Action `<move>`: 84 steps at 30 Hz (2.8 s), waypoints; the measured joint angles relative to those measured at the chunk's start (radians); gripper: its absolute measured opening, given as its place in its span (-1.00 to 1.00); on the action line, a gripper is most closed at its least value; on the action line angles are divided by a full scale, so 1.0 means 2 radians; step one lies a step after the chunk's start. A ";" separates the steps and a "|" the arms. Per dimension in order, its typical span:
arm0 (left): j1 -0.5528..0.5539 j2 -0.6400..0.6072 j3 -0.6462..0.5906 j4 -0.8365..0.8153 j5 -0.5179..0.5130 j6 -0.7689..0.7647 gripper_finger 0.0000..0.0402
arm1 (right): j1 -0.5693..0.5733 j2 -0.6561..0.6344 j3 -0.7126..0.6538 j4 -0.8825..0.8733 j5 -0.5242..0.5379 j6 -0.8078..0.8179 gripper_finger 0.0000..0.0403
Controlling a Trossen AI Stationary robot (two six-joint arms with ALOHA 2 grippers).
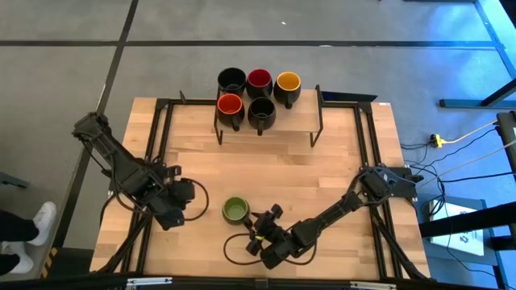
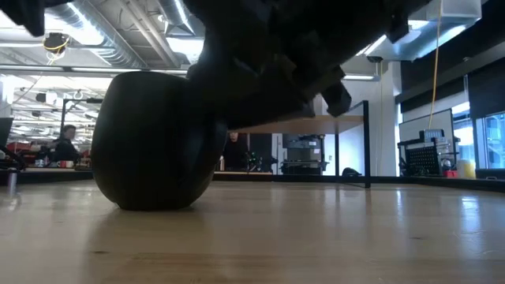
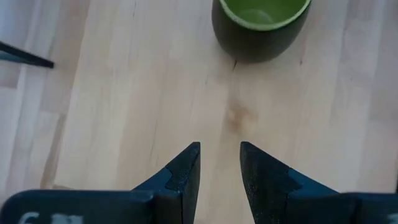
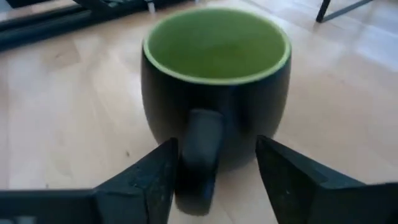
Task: Place coffee mugs
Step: Put the green mug on the shelf
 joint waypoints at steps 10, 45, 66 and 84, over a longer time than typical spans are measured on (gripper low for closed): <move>-0.003 -0.005 -0.017 0.001 -0.001 0.018 -0.46 | 0.000 0.026 -0.001 0.025 -0.029 0.003 -0.51; -0.003 -0.169 -0.017 0.000 -0.024 0.083 -0.46 | -0.029 -0.186 0.024 -0.377 0.073 0.231 -0.97; -0.003 -0.168 -0.017 0.008 -0.057 0.130 -0.46 | -0.062 -0.226 -0.026 -0.246 0.012 0.067 -0.97; -0.002 -0.167 -0.017 0.055 -0.079 0.131 -0.46 | -0.056 -0.153 -0.249 0.247 -0.030 -0.099 -0.97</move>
